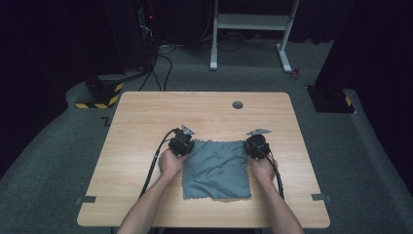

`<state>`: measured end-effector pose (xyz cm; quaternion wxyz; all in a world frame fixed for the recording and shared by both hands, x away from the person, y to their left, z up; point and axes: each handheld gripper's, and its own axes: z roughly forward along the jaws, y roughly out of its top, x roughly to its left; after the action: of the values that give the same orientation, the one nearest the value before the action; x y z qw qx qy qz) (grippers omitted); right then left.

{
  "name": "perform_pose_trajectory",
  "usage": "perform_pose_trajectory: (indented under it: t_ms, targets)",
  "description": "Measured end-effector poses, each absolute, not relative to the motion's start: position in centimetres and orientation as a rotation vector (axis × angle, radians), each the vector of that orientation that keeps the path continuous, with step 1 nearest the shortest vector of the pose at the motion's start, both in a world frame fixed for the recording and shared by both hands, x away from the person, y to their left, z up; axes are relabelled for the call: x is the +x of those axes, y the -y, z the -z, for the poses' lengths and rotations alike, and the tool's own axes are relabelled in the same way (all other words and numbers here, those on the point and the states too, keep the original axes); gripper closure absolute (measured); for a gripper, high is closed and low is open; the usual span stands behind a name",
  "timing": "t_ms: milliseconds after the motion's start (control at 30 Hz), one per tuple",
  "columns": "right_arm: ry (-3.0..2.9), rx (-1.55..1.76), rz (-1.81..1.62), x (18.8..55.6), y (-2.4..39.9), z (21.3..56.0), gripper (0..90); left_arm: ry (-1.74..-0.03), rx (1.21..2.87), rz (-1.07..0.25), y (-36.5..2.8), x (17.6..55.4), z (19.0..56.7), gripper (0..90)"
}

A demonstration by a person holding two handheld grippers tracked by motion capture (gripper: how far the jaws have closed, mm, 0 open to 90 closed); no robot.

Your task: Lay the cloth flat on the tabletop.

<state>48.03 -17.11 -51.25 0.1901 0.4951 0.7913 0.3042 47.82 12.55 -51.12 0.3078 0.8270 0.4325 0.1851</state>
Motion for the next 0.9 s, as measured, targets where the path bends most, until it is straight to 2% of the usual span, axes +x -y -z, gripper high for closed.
perform_pose_trajectory:
  t_ms: [433,900]
  targets:
    - [-2.183,1.389,-0.899,48.2,17.4,50.7,90.0,-1.166,2.087,-0.529,-14.3,48.6,50.4,90.0]
    - [-2.205,1.380,-0.814,51.2,15.4,50.9,90.0,-1.242,2.033,-0.568,-15.3,49.6,51.4,90.0]
